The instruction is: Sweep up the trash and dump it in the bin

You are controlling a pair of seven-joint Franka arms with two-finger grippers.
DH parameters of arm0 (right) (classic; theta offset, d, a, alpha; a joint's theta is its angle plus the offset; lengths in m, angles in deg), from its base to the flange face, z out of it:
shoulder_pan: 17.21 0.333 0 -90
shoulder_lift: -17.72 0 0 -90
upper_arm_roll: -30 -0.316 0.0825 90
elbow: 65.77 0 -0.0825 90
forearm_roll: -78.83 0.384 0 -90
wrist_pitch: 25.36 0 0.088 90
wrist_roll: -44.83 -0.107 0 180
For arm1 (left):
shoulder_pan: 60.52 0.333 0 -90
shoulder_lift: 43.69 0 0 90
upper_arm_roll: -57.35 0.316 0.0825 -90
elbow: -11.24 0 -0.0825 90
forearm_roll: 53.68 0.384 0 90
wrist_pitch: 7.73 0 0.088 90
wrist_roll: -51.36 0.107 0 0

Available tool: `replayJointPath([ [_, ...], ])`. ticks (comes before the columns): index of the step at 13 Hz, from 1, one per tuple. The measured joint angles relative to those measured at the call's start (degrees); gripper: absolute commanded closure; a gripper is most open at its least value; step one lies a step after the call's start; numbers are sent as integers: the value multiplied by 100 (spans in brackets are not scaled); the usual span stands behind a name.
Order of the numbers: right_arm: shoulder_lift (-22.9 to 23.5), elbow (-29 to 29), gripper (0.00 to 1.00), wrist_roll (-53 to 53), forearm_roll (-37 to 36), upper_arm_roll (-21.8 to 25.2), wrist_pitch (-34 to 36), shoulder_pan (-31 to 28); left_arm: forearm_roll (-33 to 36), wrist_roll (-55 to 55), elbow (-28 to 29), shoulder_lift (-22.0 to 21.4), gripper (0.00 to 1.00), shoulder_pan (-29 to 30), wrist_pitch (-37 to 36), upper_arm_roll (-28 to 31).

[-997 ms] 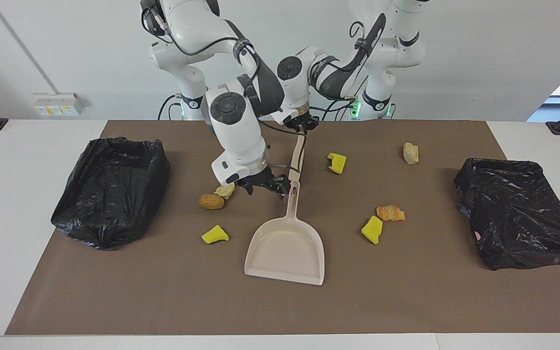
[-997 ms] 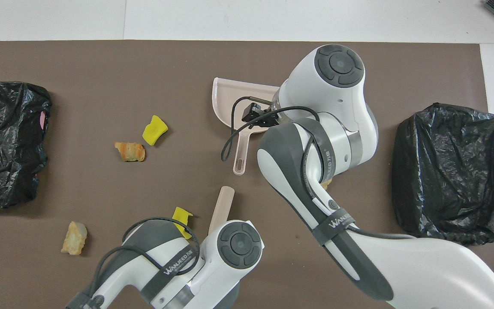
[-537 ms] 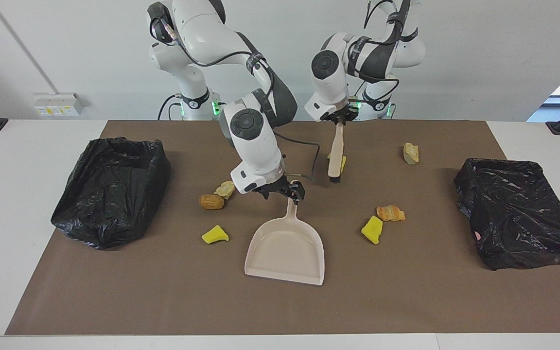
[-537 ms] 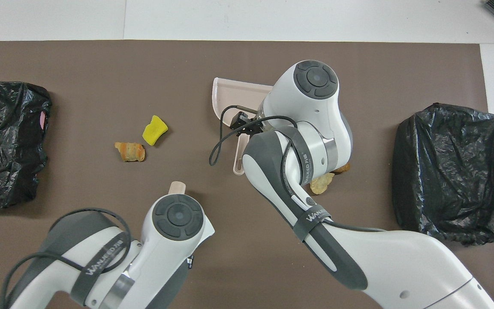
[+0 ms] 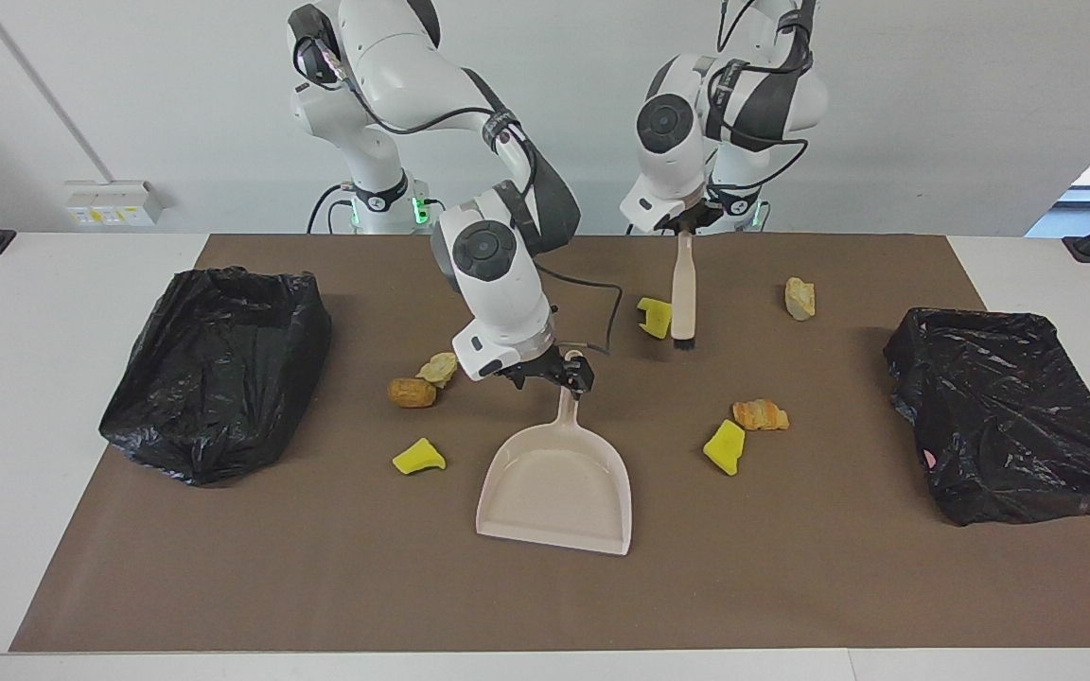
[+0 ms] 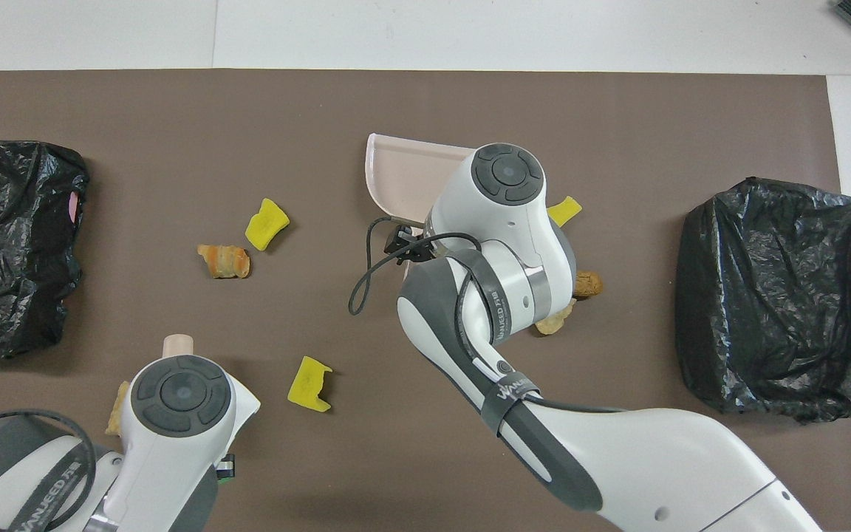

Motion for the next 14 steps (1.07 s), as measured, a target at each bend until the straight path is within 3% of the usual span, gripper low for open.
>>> replayJointPath([
  [4, -2, 34, 1, 0, 0, 0, -224, 110, 432, -58, 770, -624, 100, 152, 31, 257],
  [9, -19, 173, 47, 8, -5, 0, -224, 130, 560, -60, 1153, -887, 100, 830, 244, 365],
  [10, -23, 181, 67, 9, -5, 0, -224, 130, 561, -60, 1242, -886, 100, 906, 329, 365],
  [11, -30, 185, 100, 11, -5, 0, -224, 130, 561, -64, 1353, -886, 100, 998, 426, 363],
  [14, -58, 187, 100, 29, -16, 1, -223, 134, 561, -73, 1594, -882, 100, 1223, 601, 361],
])
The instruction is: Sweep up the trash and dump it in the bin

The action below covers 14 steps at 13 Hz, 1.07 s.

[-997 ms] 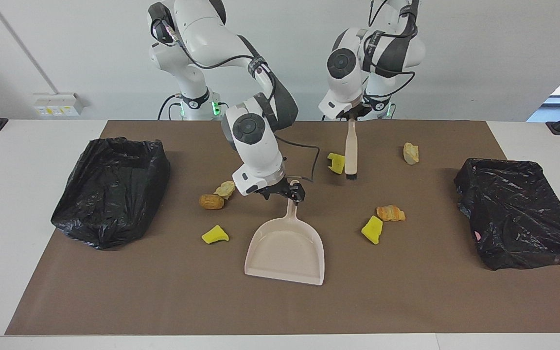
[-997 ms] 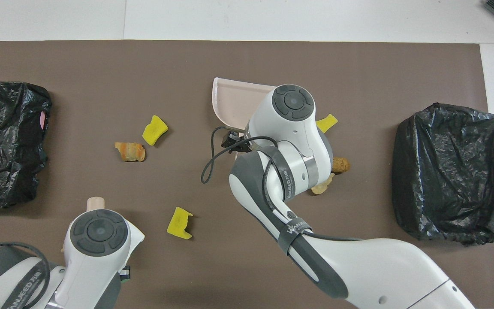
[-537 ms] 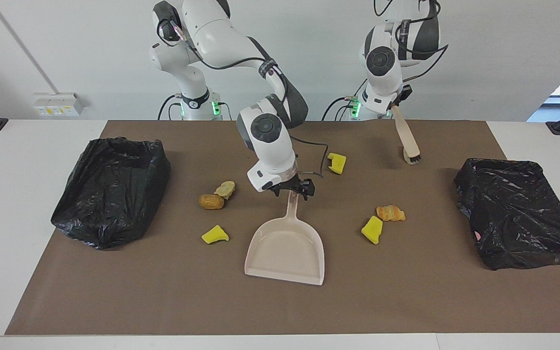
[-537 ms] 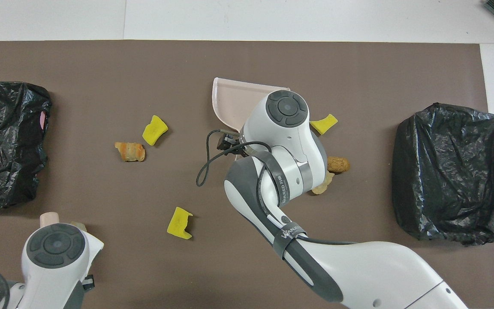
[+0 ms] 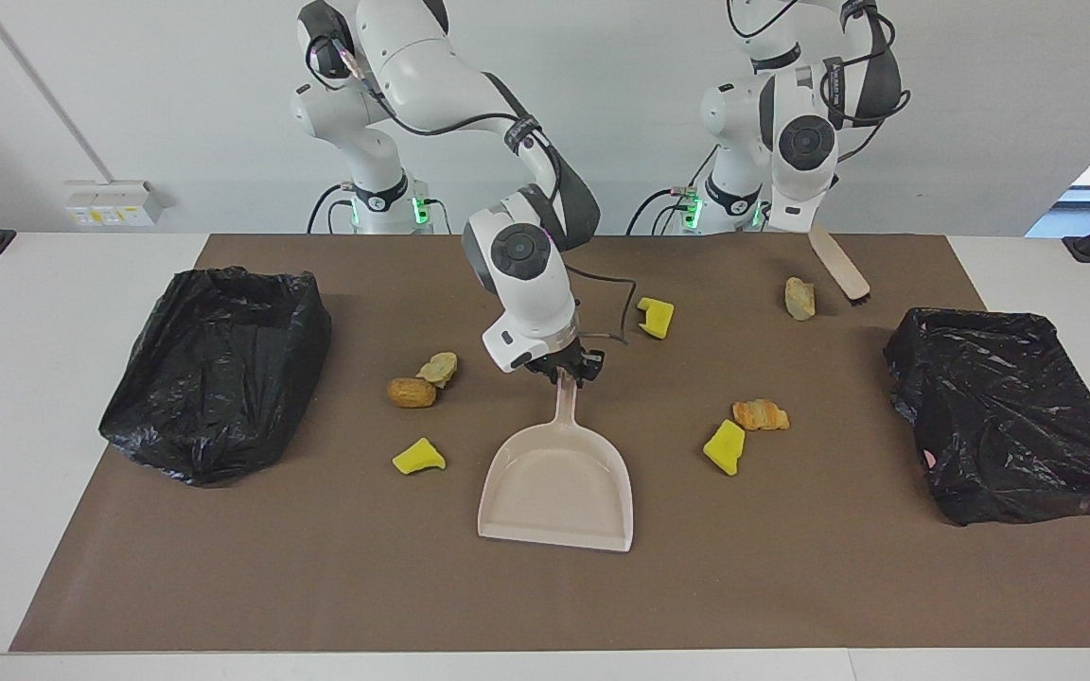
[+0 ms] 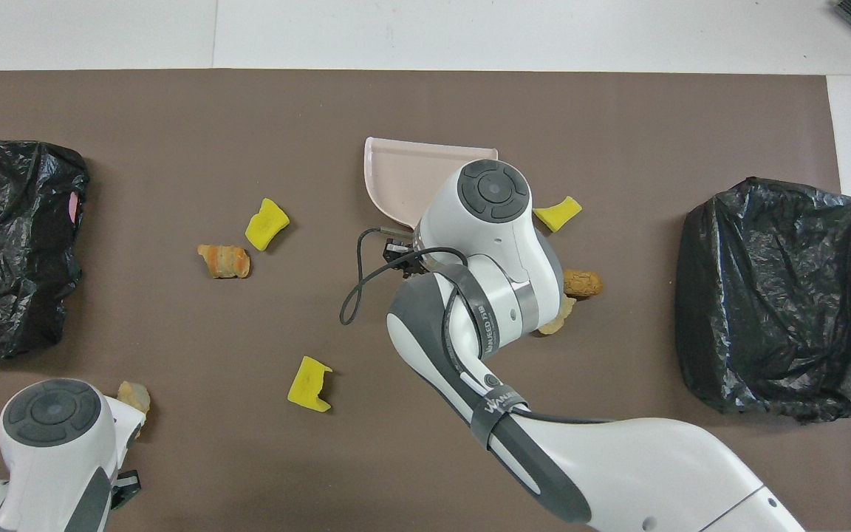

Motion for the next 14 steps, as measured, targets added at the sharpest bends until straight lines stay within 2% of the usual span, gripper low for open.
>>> replayJointPath([
  [4, -9, -1, 100, 75, -225, 11, 0, -5, -211, -17, 131, 55, 100, 6, 373, -20],
  [8, -189, -21, 100, 1799, -288, 37, 56, -53, -831, 225, 132, 222, 100, -17, 956, -68],
  [10, -436, -26, 100, 2346, -305, 47, 350, -147, -1097, 290, 113, 331, 100, -95, 1403, -85],
  [14, -994, -24, 100, 3906, -440, 81, 1515, -375, -1537, 288, -275, 789, 100, -451, 2005, -106],
])
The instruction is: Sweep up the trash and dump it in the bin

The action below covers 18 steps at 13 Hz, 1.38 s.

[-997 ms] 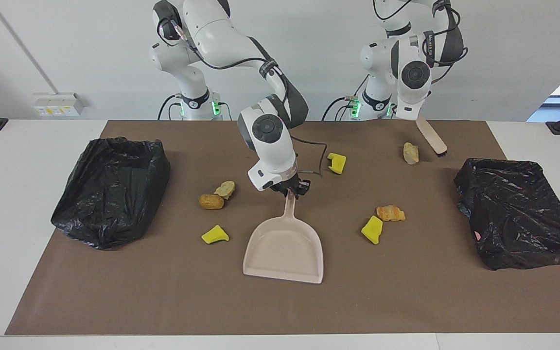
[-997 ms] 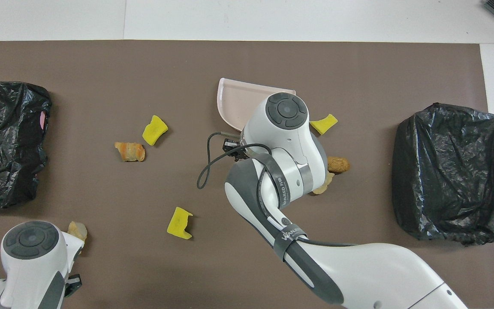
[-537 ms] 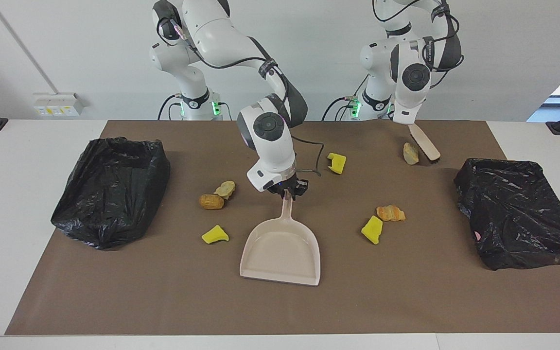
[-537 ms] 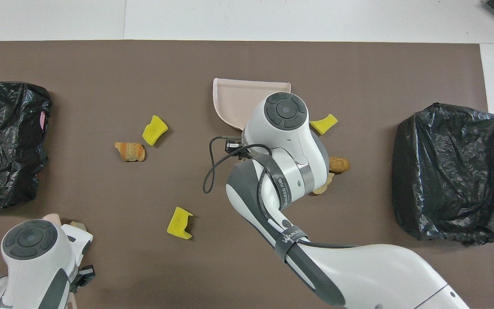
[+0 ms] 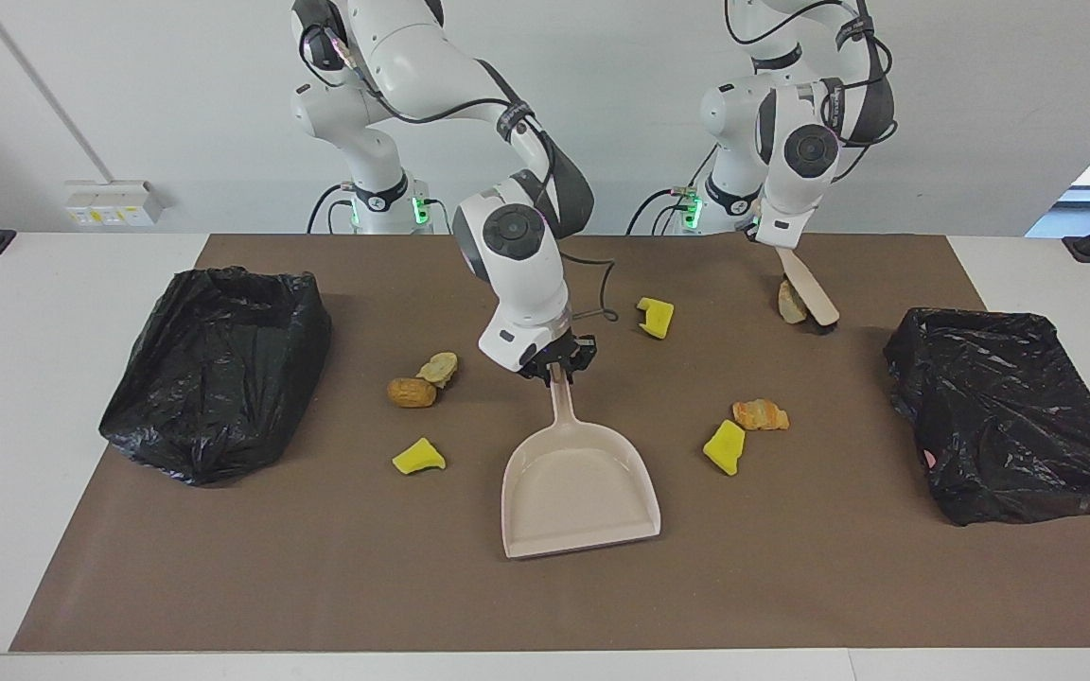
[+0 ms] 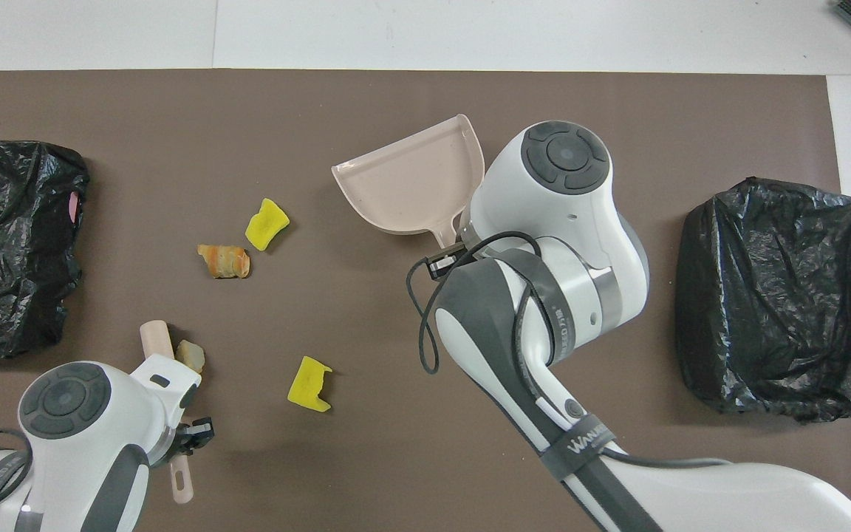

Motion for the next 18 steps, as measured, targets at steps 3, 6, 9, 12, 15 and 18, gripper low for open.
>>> replayJointPath([
  [3, -334, 15, 100, 794, -566, -7, 1014, -17, -66, -23, -324, 366, 100, -410, 342, -28],
  [6, -618, 248, 100, 1637, -990, -22, 1576, -13, -331, -68, -833, 770, 100, -530, 413, -108],
  [9, -967, 983, 100, 2477, -1093, -37, 1468, 16, -424, 20, -1629, 1311, 100, -521, 178, -102],
  [12, -1373, 1914, 100, 3246, -1112, -51, 645, 24, -416, 607, -2065, 1446, 100, -446, -255, -7],
  [15, -1541, 2456, 100, 3720, -1112, -54, 15, 13, -256, 1290, -2118, 1450, 100, -230, -334, 143],
  [18, -1509, 2552, 100, 3810, -1112, -63, -210, 54, 275, 2403, -2120, 1488, 100, 194, -89, 267],
])
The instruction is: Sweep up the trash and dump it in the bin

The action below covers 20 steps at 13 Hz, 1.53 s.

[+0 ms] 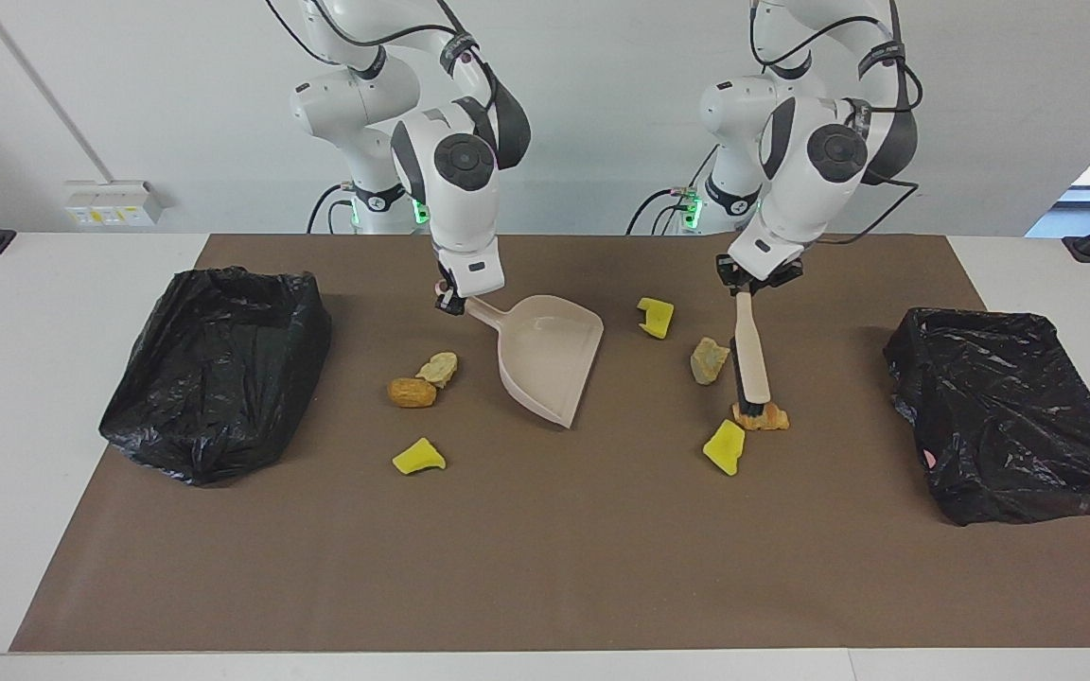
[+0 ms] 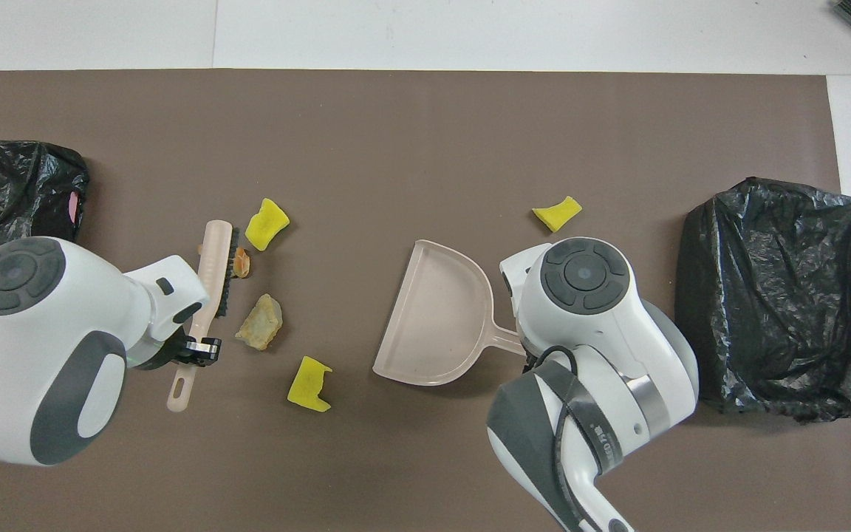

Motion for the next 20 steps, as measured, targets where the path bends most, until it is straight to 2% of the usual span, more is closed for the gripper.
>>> replayJointPath([
  [2, 4, 3, 100, 61, 0, -4, -7, 10, 504, 368, 2, 245, 100, 207, 415, 116],
  [4, 66, 19, 100, 170, -1, -10, -70, 91, 882, 502, -73, 698, 100, 220, 922, 294],
  [8, 165, 24, 100, 609, -6, -11, -327, 163, 1442, 795, -999, 1630, 100, 217, 1011, 485],
  [11, 222, 30, 100, 667, -8, 2, -424, 161, 1647, 818, -1289, 2114, 100, 183, 1033, 431],
  [20, 261, 21, 100, 616, -5, -8, -300, 224, 1578, 849, -1345, 2180, 100, -85, 1114, 245],
])
